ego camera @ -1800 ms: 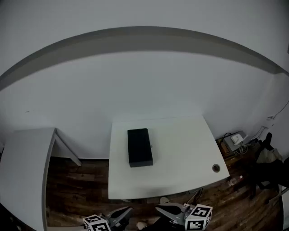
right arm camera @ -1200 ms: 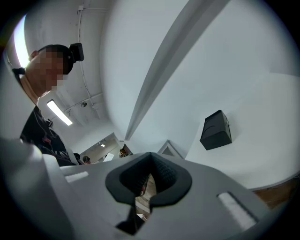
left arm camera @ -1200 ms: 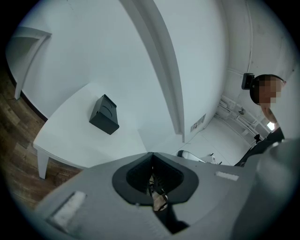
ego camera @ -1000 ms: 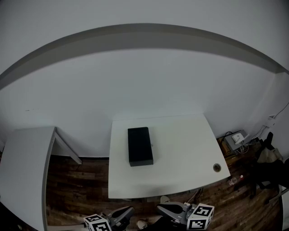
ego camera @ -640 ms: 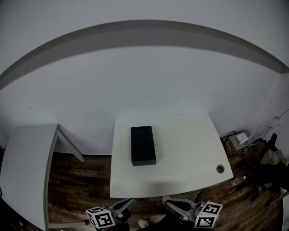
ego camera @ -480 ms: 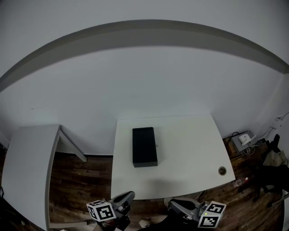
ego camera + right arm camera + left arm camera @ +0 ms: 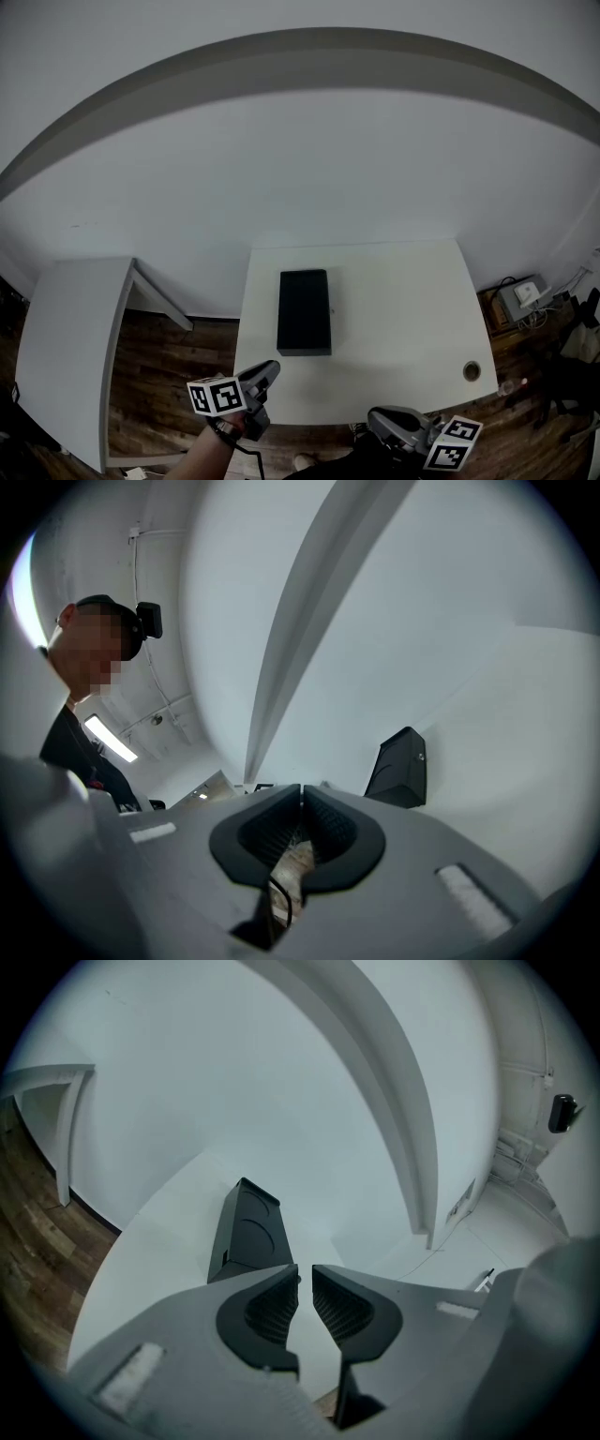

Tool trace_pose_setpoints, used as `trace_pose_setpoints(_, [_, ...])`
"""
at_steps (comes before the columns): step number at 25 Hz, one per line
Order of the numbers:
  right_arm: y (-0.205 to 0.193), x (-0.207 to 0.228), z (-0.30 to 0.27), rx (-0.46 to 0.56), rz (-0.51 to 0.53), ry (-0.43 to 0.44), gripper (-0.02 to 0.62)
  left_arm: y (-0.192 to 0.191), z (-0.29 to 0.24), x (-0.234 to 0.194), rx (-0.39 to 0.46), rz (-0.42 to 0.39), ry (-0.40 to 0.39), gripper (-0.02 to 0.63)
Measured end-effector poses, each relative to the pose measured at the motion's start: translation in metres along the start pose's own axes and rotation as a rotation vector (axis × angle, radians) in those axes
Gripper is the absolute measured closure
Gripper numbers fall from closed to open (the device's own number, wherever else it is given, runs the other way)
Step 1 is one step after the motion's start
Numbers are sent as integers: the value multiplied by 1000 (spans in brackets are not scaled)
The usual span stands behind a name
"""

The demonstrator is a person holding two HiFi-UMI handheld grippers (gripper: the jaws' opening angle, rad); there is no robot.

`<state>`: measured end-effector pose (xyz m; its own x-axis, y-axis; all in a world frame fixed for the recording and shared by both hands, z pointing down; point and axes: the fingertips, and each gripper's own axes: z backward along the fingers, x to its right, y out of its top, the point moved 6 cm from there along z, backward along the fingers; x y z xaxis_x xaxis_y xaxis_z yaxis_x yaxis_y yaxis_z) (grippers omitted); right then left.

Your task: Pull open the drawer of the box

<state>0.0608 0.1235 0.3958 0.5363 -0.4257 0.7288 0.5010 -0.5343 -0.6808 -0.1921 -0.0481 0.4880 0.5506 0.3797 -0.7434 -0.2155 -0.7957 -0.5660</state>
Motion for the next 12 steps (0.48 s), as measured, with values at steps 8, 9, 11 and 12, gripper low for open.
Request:
trace_pose_setpoints(8, [19, 28, 3, -11, -30, 22, 569, 34, -45, -43, -66, -38, 166, 522])
trace_pose_setpoints(9, [21, 31, 4, -14, -33, 23, 569, 39, -50, -49, -76, -43, 189, 522])
trace_pose_setpoints(11, [24, 36, 6, -17, -40, 21, 568, 46, -60, -60, -106, -66, 237, 522])
trace_pose_setpoints(12, [25, 38, 8, -18, -43, 18, 566, 49, -65, -65, -122, -80, 261, 522])
